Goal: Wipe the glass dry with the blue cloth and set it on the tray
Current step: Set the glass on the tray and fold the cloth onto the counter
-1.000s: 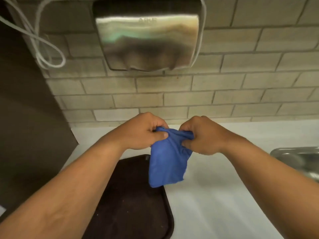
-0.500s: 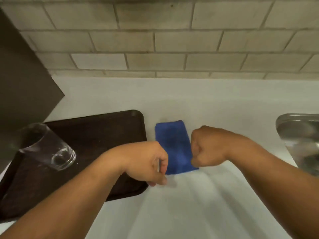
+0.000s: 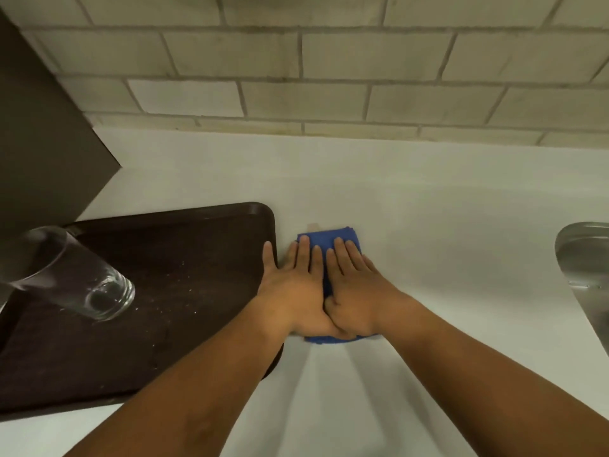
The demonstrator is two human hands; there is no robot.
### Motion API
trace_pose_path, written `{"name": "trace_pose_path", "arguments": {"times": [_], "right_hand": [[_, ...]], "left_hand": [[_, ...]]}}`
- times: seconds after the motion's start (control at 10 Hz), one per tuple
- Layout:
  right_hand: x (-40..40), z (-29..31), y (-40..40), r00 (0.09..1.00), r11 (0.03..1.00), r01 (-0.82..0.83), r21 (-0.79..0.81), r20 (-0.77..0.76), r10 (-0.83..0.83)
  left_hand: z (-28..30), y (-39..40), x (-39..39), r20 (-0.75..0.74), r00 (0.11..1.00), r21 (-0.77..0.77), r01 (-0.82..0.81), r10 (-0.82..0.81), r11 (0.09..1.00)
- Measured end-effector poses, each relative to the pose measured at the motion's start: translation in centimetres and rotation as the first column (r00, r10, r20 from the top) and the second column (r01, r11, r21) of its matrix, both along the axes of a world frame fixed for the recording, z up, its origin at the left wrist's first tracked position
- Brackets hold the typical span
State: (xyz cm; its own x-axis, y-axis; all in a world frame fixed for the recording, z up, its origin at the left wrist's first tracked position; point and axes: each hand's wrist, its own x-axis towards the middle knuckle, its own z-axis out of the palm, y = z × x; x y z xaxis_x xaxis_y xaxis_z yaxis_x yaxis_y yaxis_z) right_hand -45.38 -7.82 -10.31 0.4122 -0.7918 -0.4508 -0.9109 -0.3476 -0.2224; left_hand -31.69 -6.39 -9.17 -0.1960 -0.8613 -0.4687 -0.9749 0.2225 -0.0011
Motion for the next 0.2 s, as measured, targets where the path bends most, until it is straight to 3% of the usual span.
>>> {"name": "trace_pose_path", "arguments": {"times": [0.1, 0.2], "right_hand": [[0.8, 1.0, -0.2, 0.999, 0.999, 0.036, 0.002, 0.007, -0.037], [3.1, 4.0, -1.1, 0.994, 0.986, 0.090, -0.142, 0.067, -0.081]], "left_hand": [[0.6, -0.3, 0.6, -0.035, 0.999, -0.012, 0.024, -0.024, 1.000], [3.6, -1.7, 2.9, -0.093, 0.995, -0.086, -0.025, 0.017, 0.996]]}}
